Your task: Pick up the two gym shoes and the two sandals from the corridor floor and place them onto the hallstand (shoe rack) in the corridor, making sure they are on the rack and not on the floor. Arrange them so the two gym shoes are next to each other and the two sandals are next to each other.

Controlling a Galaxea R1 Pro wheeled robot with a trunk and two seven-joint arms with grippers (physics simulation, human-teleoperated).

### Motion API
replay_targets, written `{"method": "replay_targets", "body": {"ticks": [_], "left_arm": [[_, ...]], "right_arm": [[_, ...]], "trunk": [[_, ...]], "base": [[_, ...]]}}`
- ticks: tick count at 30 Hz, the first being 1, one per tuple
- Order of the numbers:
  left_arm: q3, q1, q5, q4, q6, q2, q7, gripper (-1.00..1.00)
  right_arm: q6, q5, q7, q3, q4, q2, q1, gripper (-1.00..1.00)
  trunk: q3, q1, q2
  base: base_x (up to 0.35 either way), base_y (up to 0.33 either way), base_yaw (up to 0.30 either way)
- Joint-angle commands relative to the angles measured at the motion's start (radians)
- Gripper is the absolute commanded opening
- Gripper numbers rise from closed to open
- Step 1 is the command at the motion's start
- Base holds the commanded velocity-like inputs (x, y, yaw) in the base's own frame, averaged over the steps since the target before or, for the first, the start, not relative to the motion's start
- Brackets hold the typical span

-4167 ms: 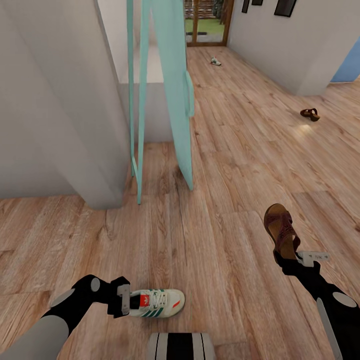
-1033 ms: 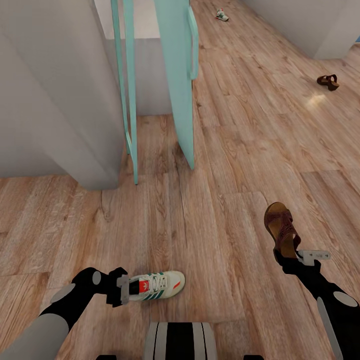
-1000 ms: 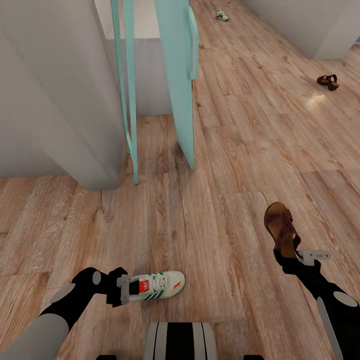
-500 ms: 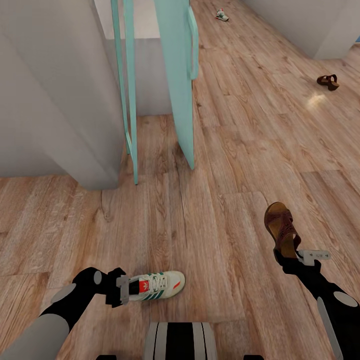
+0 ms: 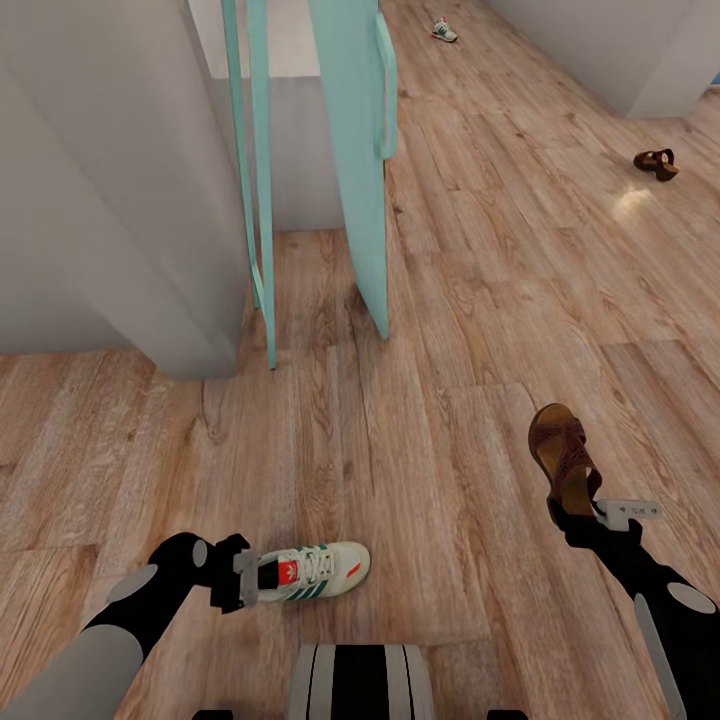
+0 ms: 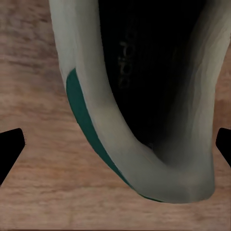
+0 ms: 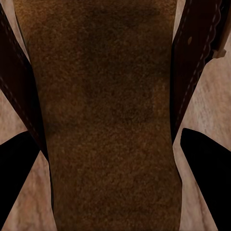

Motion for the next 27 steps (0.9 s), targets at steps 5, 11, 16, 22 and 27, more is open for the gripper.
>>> {"method": "replay_targets", "body": {"ticks": [5, 11, 16, 22, 27], "left_arm": [[-0.003, -0.002, -0.005, -0.001, 0.015, 0.0, -0.001, 1.0], [-0.003, -0.005, -0.006, -0.001, 0.026, -0.001, 0.001, 1.0], [-0.002, -0.006, -0.005, -0.003, 0.027, -0.003, 0.001, 1.0], [-0.002, -0.018, -0.005, -0.003, 0.028, -0.008, 0.002, 1.0], [-0.003, -0.026, -0.005, -0.003, 0.029, -0.018, 0.002, 1.0]], "right_arm": [[0.006, 0.0, 0.006, -0.002, -0.004, 0.0, -0.001, -1.0], [0.006, 0.0, 0.007, -0.001, -0.005, 0.0, 0.0, -1.0], [0.006, 0.0, 0.007, -0.001, -0.005, 0.0, 0.0, -1.0], [0.006, 0.0, 0.007, -0.002, -0.006, 0.0, 0.0, -1.0], [0.006, 0.0, 0.007, -0.002, -0.006, 0.0, -0.001, -1.0]], "trunk": [[-0.001, 0.0, 0.0], [-0.001, 0.0, 0.0], [-0.001, 0.0, 0.0], [-0.001, 0.0, 0.0], [-0.001, 0.0, 0.0]], "base": [[0.0, 0.0, 0.0], [0.0, 0.0, 0.0], [0.0, 0.0, 0.0], [0.0, 0.0, 0.0], [0.0, 0.0, 0.0]]}}
